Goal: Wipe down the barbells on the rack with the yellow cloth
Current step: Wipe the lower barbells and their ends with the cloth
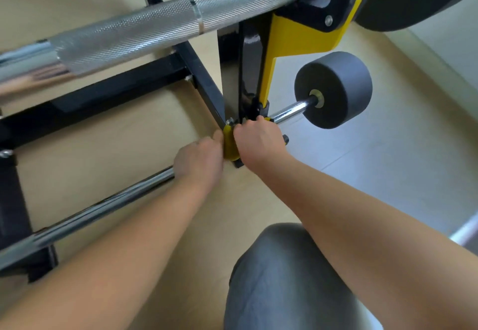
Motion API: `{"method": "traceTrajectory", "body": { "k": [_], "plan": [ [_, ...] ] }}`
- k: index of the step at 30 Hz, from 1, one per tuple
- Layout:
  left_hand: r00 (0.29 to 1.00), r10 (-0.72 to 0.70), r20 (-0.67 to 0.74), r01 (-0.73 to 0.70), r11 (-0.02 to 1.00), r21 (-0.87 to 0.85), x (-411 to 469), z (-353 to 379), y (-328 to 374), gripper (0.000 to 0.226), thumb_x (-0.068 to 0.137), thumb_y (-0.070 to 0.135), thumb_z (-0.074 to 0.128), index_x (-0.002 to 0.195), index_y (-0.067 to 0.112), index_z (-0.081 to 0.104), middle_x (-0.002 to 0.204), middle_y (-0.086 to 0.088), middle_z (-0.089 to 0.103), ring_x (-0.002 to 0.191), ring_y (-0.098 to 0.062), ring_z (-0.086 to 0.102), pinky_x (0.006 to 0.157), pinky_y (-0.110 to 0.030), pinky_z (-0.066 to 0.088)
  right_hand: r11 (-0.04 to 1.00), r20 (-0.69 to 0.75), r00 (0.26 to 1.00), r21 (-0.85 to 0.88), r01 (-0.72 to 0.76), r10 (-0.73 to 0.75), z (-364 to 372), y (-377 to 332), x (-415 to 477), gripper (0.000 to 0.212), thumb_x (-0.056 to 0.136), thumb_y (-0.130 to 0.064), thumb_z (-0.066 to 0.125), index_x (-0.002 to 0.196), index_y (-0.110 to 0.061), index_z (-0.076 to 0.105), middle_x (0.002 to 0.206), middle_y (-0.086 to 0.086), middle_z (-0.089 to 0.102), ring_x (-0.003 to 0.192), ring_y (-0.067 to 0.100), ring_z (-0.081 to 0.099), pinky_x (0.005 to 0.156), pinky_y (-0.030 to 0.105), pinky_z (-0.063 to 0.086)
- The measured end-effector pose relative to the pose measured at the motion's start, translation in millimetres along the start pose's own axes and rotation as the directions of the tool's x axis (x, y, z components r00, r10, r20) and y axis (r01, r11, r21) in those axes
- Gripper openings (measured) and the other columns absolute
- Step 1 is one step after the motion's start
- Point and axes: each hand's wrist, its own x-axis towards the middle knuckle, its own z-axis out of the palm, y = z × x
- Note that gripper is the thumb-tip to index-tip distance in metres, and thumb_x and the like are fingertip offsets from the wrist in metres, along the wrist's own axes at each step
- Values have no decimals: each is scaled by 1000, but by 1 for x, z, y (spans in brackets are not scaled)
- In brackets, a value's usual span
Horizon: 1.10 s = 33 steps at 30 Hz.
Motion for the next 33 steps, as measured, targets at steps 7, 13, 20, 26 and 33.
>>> {"method": "traceTrajectory", "body": {
  "k": [7, 13, 20, 26, 33],
  "plan": [
    [999, 31, -11, -31, 999, 12, 11, -1, 0, 12, 93, 15, 50, 100, 20, 41, 82, -5, 48, 73, -29, 46, 64, -38, 42, 999, -32, 998, -8, 45, -45, 7, 1, -2, 30, 95, -24, 67, 121, -10, 62, 106, 8, 64, 100, 27, 61, 80, 36, 49],
    [812, 149, 564, 150, 881, -449, 42, -35, -14, 15, 78, 5, 66, 65, 11, 63, 59, -7, 62, 56, -24, 58, 58, -31, 49, 972, -159, 969, -166, 165, -191, 28, 9, -2, 28, 91, -24, 67, 112, -7, 61, 102, 11, 68, 90, 29, 63, 72, 36, 51],
    [994, -53, -101, 53, 999, -2, 3, 5, 8, 14, 90, 14, 53, 103, 18, 52, 83, -4, 63, 73, -32, 63, 58, -37, 48, 980, 54, 979, 57, 193, -196, 2, 16, 21, 18, 86, -19, 72, 102, -15, 63, 91, 2, 66, 87, 24, 64, 78, 38, 58],
    [998, -61, -24, 59, 995, -81, 12, -7, 3, 13, 86, 24, 56, 98, 24, 61, 89, -5, 68, 80, -33, 65, 66, -35, 50, 988, 60, 988, 62, 138, -142, 1, 7, 9, 3, 92, -13, 62, 94, -10, 62, 97, 7, 64, 96, 30, 59, 83, 39, 48],
    [994, -95, 54, 102, 986, -133, 14, -12, 3, 2, 87, 26, 57, 89, 26, 58, 85, -2, 63, 75, -29, 56, 69, -34, 48, 984, 66, 982, 17, 175, -176, -4, 6, 2, 31, 93, -18, 66, 122, -7, 62, 117, 10, 65, 102, 28, 60, 85, 40, 50]
  ]
}}
